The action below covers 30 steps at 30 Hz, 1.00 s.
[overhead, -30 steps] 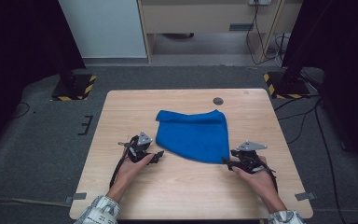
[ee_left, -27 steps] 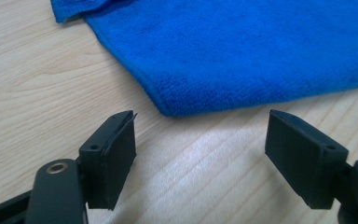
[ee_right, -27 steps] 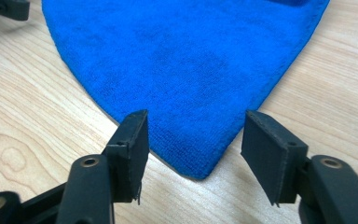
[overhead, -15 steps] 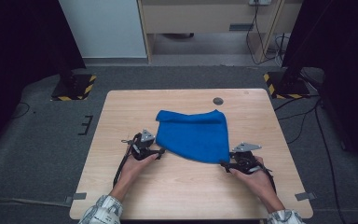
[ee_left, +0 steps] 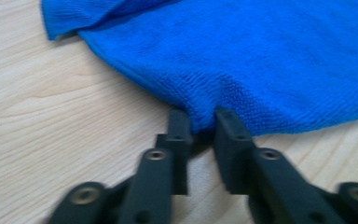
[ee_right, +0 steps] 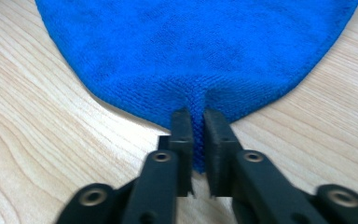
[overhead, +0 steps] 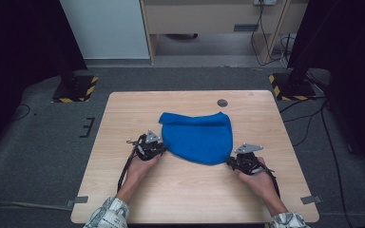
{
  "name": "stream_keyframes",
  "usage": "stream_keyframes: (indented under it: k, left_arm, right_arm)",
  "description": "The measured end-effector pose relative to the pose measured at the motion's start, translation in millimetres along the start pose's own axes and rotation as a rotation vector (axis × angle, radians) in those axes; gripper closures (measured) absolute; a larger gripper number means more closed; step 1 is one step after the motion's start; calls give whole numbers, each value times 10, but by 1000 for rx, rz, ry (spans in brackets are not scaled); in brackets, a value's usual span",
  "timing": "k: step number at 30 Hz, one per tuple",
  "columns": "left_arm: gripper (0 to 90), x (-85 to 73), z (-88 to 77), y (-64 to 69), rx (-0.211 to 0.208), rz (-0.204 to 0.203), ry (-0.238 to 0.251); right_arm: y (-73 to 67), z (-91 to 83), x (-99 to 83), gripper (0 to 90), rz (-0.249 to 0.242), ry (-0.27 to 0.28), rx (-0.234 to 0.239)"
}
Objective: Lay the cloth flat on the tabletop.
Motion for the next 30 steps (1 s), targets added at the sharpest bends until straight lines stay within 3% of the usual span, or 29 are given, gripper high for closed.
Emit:
stream_keyframes:
  k: [4,9,13,17,22,25,27,30]
  left_arm:
    - [868,44,-94,3,-28,-36,13]
    - [870,155,-302,-12,-58,-73,59]
    - [869,275,-389,-40,-68,-73,57]
    - [869,494,-554,-74,-54,-65,75]
    - [869,724,-873,-76,-56,-47,105]
    - [869,682,-963,-39,-78,-26,47]
    - [868,530,-882,3,-62,11,-26]
    - [868,249,-734,78,-82,30,-75]
  right_arm:
    - [-8,-28,32,875,-4,13,16]
    - [0,-222,150,876,19,97,30]
    - [29,-310,287,876,6,115,26]
    - [72,-440,533,877,4,157,22]
    - [64,-793,805,877,-11,241,24]
    - [15,-950,752,878,-32,250,19]
    - [-31,-910,597,877,-37,210,24]
    - [-110,-752,285,877,-46,139,38]
Point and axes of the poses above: each handheld gripper's, and its own axes: z roughly forward along the jaws, x roughly out of its top, y roughly to its right, the point moved 6 cm from there along z, roughly forward along the jaws, and after that the axes turned 14 degrees about -y, right-handed, at the moved point
